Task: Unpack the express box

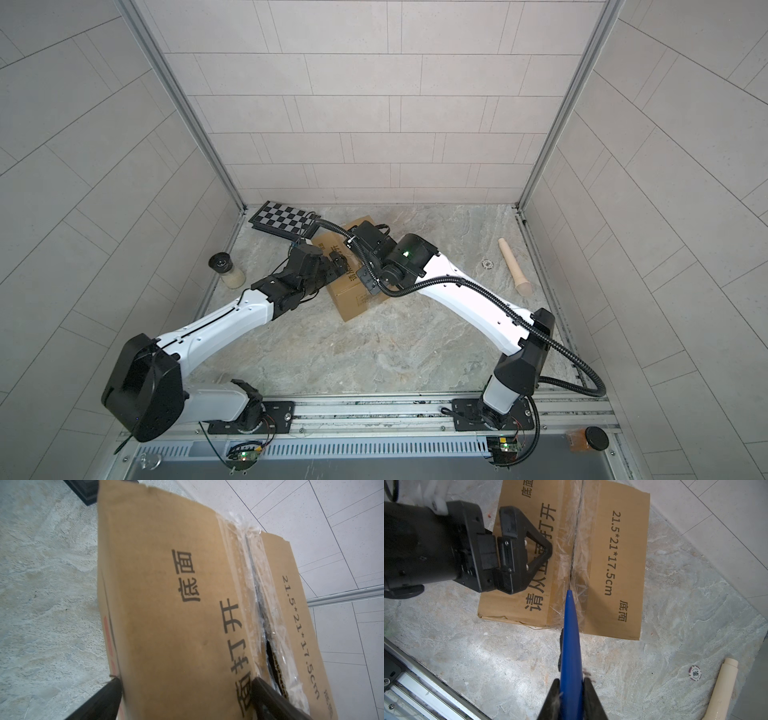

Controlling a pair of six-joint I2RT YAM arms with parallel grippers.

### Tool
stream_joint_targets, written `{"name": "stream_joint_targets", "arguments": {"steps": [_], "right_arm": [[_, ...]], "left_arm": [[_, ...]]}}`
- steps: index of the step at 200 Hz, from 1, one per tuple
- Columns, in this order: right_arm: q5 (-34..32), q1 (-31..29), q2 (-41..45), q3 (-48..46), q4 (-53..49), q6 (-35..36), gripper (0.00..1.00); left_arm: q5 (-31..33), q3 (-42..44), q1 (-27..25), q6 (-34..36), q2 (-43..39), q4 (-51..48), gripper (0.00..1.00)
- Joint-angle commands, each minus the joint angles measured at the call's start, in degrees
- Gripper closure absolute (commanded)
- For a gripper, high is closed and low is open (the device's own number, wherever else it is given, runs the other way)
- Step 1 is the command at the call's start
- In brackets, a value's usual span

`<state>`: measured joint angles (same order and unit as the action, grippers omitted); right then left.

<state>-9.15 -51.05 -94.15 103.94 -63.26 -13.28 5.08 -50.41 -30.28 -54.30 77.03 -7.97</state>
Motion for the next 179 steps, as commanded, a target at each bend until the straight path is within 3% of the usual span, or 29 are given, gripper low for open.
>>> {"name": "stream_joint_targets", "arguments": {"steps": [1, 89, 134, 179], "right_arm": [[-1.6, -0.1, -2.9, 0.5, 1.6, 0.8, 1.00], [-5.4, -0.4, -0.1, 0.3, -2.6, 1.7, 1.00], [-2.7, -0.4, 1.7, -0.5, -7.2, 1.4, 1.00], [-0.7, -0.4, -1.0, -0.6, -3.6, 1.3, 1.00]], "left_arm": [[-0.1, 3.1, 0.3, 0.4, 2.1, -9.4, 0.01], [-0.2, 3.2, 0.5, 0.4, 2.8, -9.7, 0.01], [0.1, 3.4, 0.8, 0.5, 2.8, -10.0, 0.01], [-1.6, 4.2, 0.8, 0.6, 1.8, -7.3, 0.01]]}}
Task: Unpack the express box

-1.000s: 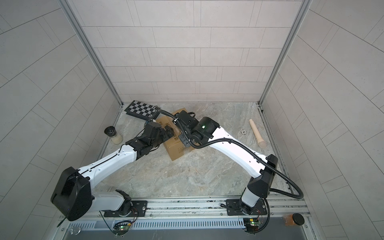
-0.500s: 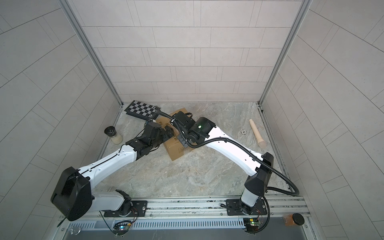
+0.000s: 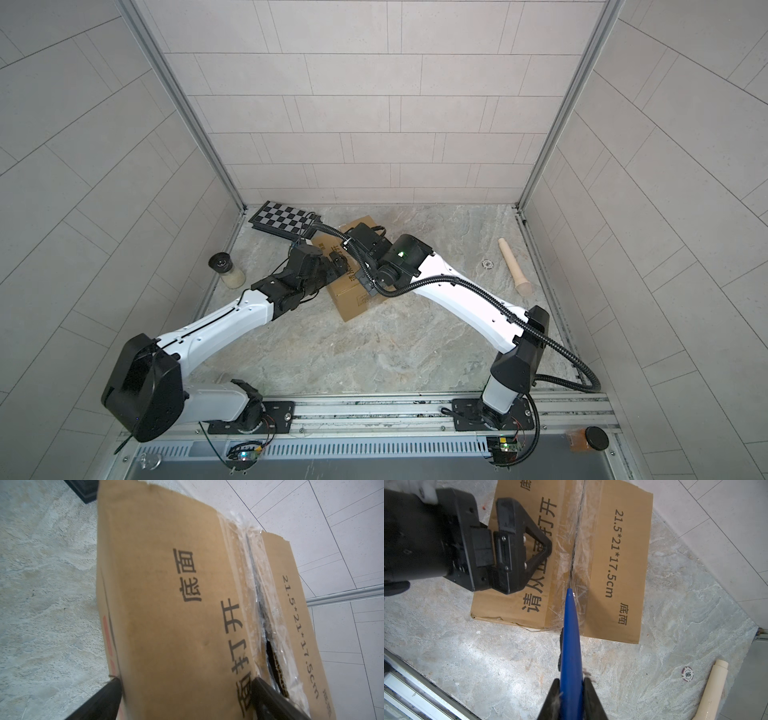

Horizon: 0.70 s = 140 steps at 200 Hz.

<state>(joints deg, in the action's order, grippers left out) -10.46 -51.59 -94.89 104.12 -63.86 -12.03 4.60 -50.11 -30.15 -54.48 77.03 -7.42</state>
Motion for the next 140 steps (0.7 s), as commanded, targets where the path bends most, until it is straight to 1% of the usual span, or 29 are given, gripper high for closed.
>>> {"name": "stream_joint_targets", "arguments": {"steps": [1, 32, 56, 74, 76, 79, 106, 140], "right_arm": [[0.6, 0.2, -0.4, -0.8, -2.8, 0.1, 1.00], [2.3, 0.4, -4.2, 1.9, 0.8, 0.6, 1.00], [3.2, 0.4, -6.4, 4.7, 0.8, 1.0, 1.00], [4.5, 0.6, -6.8, 5.2, 1.3, 1.9, 1.00], [4.7, 0.7, -6.7, 5.3, 1.4, 2.0, 1.00], [5.1, 0.7, -6.7, 5.1, 1.5, 2.1, 1.00], [7.5, 1.2, -5.8, 4.4, 2.8, 3.0, 1.00], [10.5, 1.3, -4.7, 3.5, 5.0, 5.6, 1.00]], "left_arm": [[-1.2, 3.9, 0.7, 0.8, 1.7, -7.7, 0.01], [-3.3, 5.6, 0.6, 2.4, -1.8, -2.2, 0.00], [-5.2, 5.4, 0.8, 5.3, -4.7, -0.4, 0.00], [-7.3, 5.5, 1.0, 7.3, -7.3, 0.5, 0.00], [-7.6, 5.4, 2.4, 7.5, -7.6, 0.5, 0.00], [-7.9, 5.5, 2.9, 7.8, -8.0, 0.5, 0.00], [-9.1, 3.8, 5.0, 12.2, -11.2, -3.0, 0.00], [-6.8, 0.0, 7.6, 17.1, -11.6, -10.2, 0.00]]}}
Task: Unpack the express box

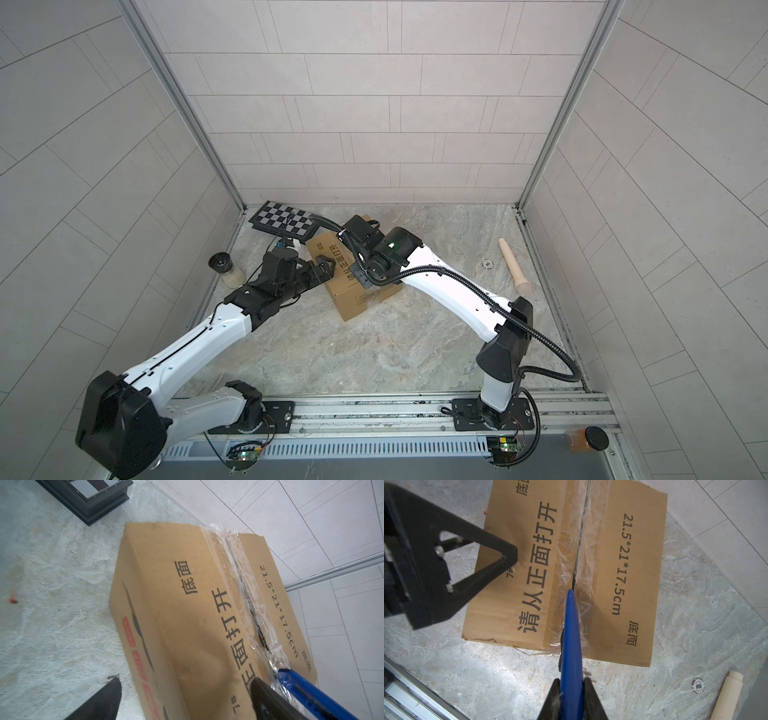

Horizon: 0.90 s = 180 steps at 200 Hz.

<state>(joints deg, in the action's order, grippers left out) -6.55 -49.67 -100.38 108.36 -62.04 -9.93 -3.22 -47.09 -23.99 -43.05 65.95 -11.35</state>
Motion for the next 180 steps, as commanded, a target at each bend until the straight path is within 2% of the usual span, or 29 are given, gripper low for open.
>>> {"name": "stream_joint_targets", "arguments": {"steps": [1, 38, 88, 124, 180], "right_arm": [[6.7, -0.7, 0.9, -0.7, 3.2, 3.6, 1.00], [9.9, -0.6, 0.7, -0.7, 4.0, 6.3, 1.00], [7.2, -0.8, 0.2, 0.5, 1.8, 7.4, 1.00], [0.5, -1.7, -2.7, 7.3, -6.4, 6.5, 1.00], [-1.5, -2.0, -5.1, 14.2, -18.0, 5.0, 1.00]], "left_arm": [[1.1, -3.1, 1.5, 5.8, -0.5, -6.4, 0.00], [3.0, -7.5, 1.6, 8.6, 2.6, -9.1, 0.00], [9.1, -11.1, 1.7, 7.8, 9.3, -18.3, 0.00], [12.2, -9.5, 1.7, 5.4, 11.5, -21.6, 0.01], [13.0, -6.8, 1.7, 3.7, 11.1, -20.2, 0.01]]}}
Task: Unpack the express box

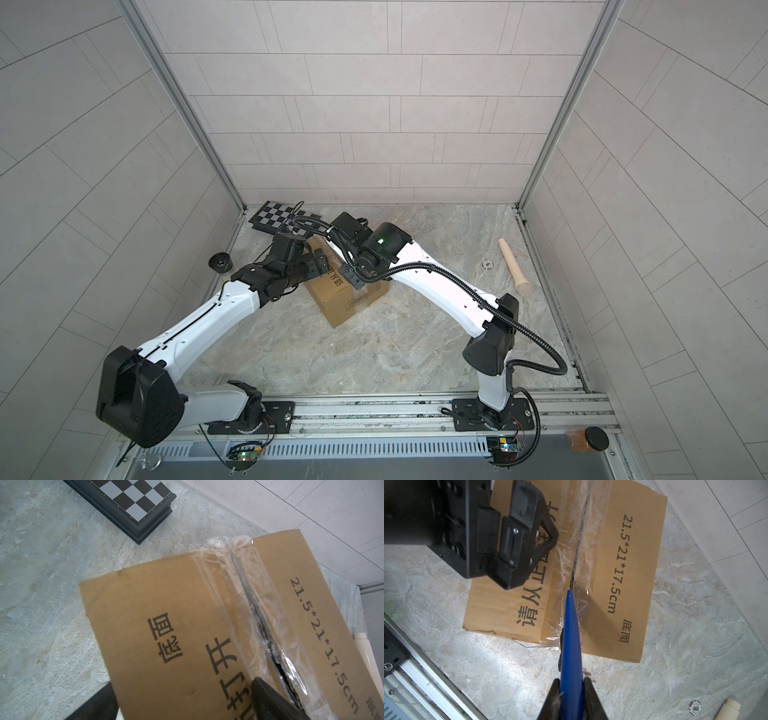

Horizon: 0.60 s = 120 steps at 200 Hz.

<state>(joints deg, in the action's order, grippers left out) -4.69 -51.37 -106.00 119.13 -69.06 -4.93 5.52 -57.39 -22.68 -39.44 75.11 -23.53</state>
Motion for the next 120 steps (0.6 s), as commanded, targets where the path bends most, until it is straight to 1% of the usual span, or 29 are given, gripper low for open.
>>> {"name": "stream_joint_targets", "arguments": {"steps": [1, 28, 51, 86, 120], "right_arm": [[-3.4, -0.3, 0.5, 3.6, -11.2, 0.0, 1.00], [-3.8, -0.3, 0.3, 5.8, -16.0, -0.1, 1.00], [-3.8, -0.3, 0.3, 6.7, -17.9, -0.3, 1.00], [-3.4, -0.4, -1.2, 6.7, -15.7, -0.4, 1.00], [-2.1, -0.4, -5.2, 8.6, -13.5, -0.9, 1.00]], "left_arm": [[4.2, 3.5, 0.4, 0.1, 2.0, -8.0, 0.01], [4.4, 4.0, 0.3, -0.1, 2.1, -7.6, 0.00], [3.7, 4.5, 0.4, -0.6, 2.4, -6.8, 0.01], [2.8, 4.7, 0.3, -0.9, 2.6, -5.7, 0.01], [2.0, 5.2, 0.4, -1.6, 1.8, -4.8, 0.01]]}}
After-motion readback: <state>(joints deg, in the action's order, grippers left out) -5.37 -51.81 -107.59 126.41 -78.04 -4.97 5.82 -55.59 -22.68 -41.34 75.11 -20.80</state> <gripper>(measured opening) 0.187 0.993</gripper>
